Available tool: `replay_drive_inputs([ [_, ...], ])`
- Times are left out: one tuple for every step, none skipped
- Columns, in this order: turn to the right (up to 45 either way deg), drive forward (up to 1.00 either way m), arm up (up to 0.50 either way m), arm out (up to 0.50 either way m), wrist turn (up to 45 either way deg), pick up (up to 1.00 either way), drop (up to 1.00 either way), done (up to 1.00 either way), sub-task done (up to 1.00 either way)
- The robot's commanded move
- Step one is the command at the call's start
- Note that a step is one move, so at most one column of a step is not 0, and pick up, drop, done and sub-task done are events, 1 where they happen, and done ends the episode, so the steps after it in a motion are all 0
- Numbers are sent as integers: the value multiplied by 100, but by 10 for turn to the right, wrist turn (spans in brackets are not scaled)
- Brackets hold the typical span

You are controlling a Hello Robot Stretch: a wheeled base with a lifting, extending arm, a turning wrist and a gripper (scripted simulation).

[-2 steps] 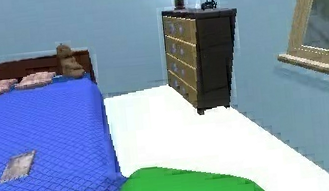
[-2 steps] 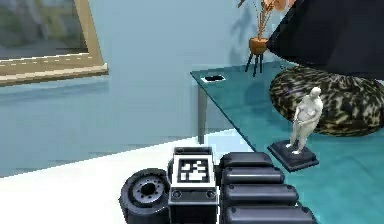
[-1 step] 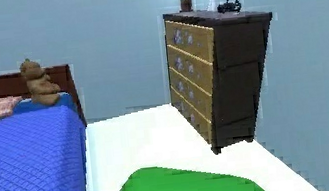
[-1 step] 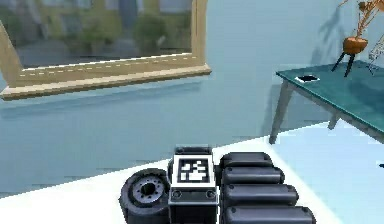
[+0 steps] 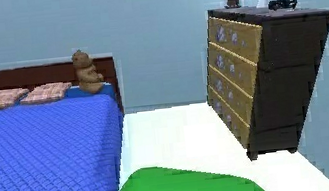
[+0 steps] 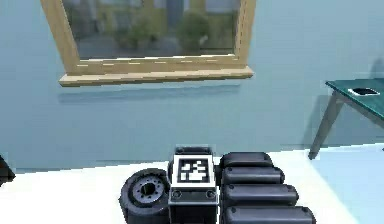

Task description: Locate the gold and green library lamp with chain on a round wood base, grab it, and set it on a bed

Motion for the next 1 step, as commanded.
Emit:
replay_drive_inputs([
  [0, 100, 0, 0, 0, 0, 0, 0, 0],
])
